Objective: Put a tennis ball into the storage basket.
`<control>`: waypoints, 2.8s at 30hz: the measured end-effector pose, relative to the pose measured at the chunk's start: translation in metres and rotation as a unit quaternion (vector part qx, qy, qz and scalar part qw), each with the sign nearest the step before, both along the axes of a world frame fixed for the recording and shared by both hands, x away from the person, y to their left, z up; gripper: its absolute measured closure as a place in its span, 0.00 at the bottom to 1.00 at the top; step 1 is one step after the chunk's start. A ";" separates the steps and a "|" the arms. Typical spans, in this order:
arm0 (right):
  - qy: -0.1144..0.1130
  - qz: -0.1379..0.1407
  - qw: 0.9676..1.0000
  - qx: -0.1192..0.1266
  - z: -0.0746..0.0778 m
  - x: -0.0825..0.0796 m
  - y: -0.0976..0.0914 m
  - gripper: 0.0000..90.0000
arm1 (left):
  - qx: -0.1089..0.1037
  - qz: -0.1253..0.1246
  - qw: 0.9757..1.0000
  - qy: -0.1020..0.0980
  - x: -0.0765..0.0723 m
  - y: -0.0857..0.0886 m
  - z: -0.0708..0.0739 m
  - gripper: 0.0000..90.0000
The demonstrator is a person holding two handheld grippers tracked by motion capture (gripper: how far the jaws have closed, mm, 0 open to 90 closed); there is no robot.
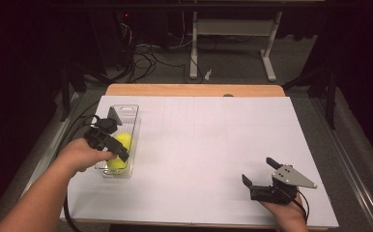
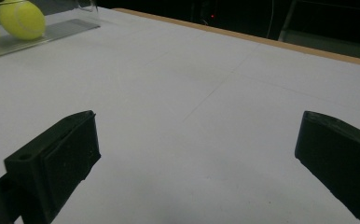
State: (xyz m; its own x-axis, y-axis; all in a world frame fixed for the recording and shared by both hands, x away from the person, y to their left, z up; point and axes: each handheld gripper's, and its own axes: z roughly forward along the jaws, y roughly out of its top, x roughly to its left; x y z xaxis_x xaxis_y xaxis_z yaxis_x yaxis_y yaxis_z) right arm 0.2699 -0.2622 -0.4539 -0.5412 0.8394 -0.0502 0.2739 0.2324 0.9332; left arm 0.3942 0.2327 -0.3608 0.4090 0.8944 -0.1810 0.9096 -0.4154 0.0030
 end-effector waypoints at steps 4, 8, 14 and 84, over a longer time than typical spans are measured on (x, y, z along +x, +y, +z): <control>-0.001 0.001 1.000 0.000 0.000 0.000 0.000 0.01 | 0.004 0.001 1.000 -0.005 -0.001 -0.001 0.001 0.01; 0.000 0.001 1.000 -0.001 0.000 0.000 0.001 0.01 | 0.006 -0.004 1.000 -0.007 -0.002 -0.004 0.001 0.01; 0.000 0.000 1.000 -0.001 0.000 0.000 0.001 0.01 | 0.005 -0.012 1.000 -0.015 -0.004 -0.011 0.002 0.01; -0.005 -0.002 1.000 0.003 0.002 -0.002 0.000 0.01 | -0.034 -0.109 0.993 -0.022 -0.029 -0.131 -0.074 0.01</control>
